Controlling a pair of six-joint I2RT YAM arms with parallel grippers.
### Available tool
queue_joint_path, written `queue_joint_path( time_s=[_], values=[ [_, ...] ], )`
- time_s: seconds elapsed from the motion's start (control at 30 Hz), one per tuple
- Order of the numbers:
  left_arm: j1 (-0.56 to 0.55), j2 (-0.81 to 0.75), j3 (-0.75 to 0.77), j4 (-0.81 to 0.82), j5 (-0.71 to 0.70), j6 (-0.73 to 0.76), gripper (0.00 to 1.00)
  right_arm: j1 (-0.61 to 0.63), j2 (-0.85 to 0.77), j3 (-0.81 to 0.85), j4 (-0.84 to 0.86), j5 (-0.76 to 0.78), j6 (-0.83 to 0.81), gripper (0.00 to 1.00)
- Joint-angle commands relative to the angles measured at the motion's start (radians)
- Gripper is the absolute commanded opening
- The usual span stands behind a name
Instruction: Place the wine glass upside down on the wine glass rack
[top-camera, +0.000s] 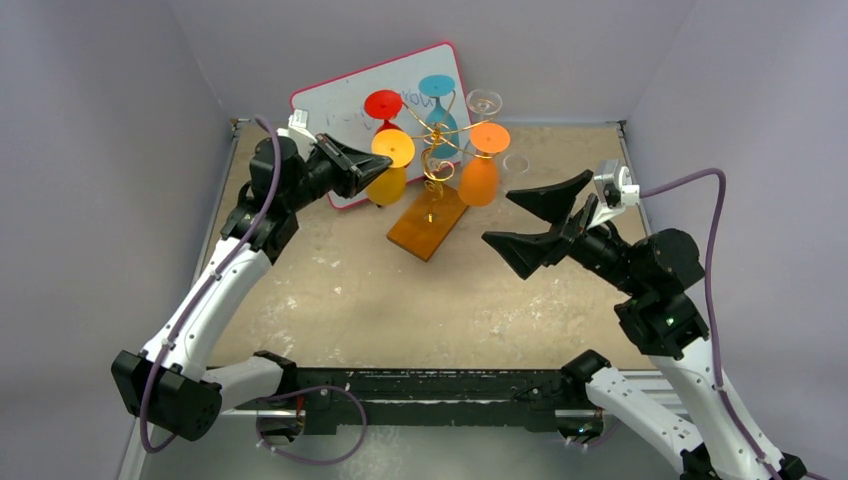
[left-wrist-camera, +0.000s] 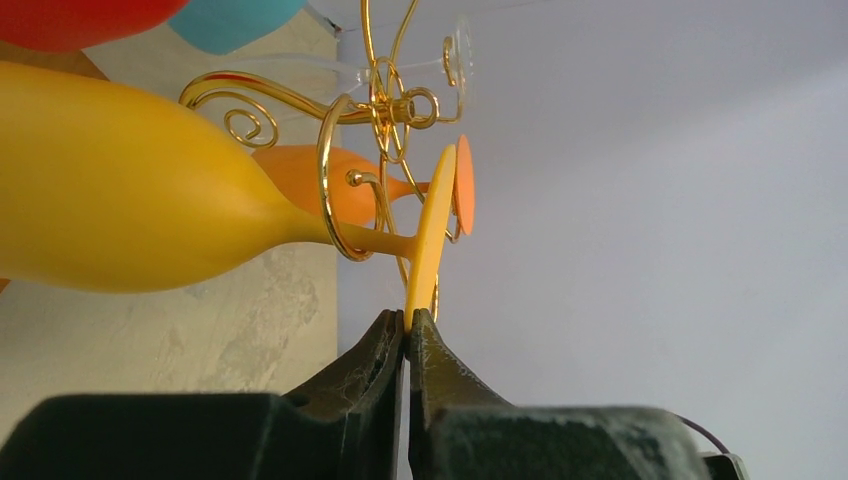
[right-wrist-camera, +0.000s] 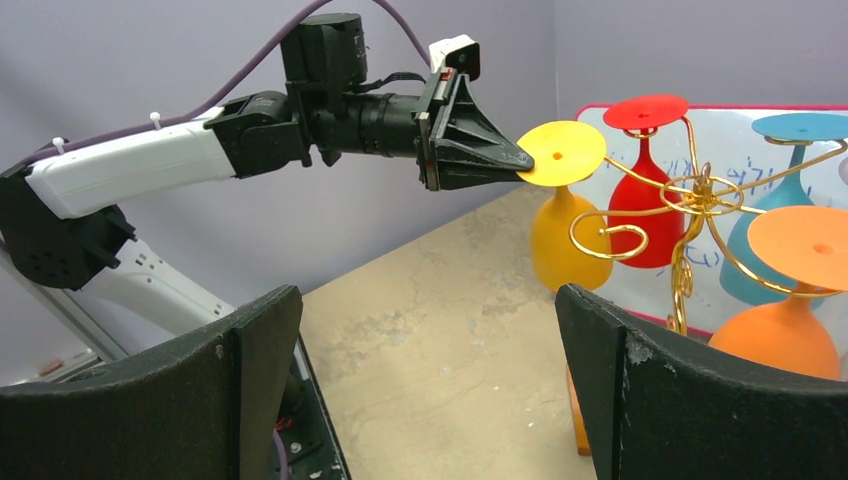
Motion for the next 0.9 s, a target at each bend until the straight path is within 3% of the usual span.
queue_joint_path(
  time_s=[0.0, 0.6, 0.77, 0.87],
  values=[
    [-0.001, -0.009, -0.005, 0.024, 0.025, 0.012, 0.06, 0.005, 0.000, 0.018, 0.022, 0.031, -0.005, 1.00],
    [-0.001, -0.030, -0.023, -0.033, 0.007, 0.052, 0.26, 0.006, 0.008, 0.027, -0.021, 0.103, 0.004, 1.00],
    [-0.002, -0.043, -0.022, -0.083, -0.012, 0.094, 0.34, 0.005, 0.047, 0.108, -0.130, 0.257, -0.041, 1.00],
    [-0.002, -0.048, -0.003, -0.135, -0.023, 0.145, 0.46, 0.005, 0.076, 0.139, -0.184, 0.381, -0.023, 1.00]
  ],
)
